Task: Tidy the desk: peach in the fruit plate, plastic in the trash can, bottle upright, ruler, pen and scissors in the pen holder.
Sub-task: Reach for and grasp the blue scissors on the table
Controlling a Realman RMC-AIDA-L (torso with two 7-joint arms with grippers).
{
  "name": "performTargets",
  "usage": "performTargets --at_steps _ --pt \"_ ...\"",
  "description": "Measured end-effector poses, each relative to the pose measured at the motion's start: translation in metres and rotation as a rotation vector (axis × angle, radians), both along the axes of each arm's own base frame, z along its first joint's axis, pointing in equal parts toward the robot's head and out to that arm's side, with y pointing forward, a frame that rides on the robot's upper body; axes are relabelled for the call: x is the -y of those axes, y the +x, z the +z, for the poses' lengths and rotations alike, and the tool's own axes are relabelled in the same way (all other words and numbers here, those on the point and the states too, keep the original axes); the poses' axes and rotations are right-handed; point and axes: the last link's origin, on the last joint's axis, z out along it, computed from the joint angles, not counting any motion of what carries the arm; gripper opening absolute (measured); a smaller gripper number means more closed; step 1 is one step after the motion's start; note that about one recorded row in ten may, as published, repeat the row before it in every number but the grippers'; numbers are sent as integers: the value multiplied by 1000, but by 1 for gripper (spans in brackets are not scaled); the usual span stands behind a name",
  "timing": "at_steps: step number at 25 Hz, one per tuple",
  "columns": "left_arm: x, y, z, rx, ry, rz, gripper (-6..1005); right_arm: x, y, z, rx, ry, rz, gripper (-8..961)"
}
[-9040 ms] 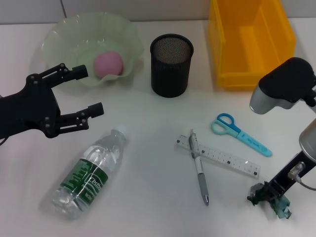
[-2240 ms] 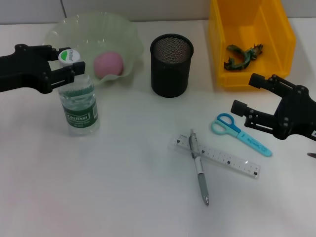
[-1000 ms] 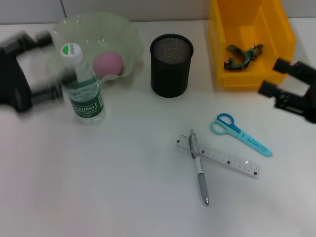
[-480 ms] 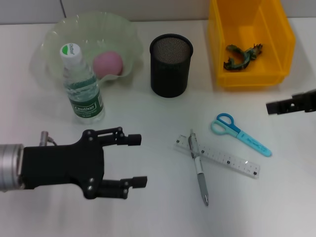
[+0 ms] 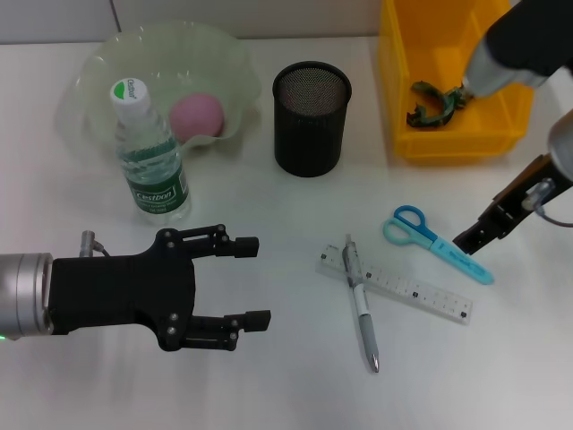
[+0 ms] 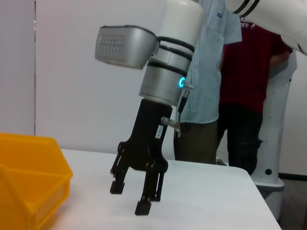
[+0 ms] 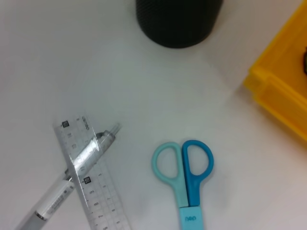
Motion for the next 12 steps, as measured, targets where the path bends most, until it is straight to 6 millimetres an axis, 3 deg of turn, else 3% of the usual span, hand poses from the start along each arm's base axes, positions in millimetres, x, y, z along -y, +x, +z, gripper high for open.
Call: performTargets --at_steps 12 --pt "-2 0 -1 -7 3 -1 806 -5 9 -28 10 -35 -21 805"
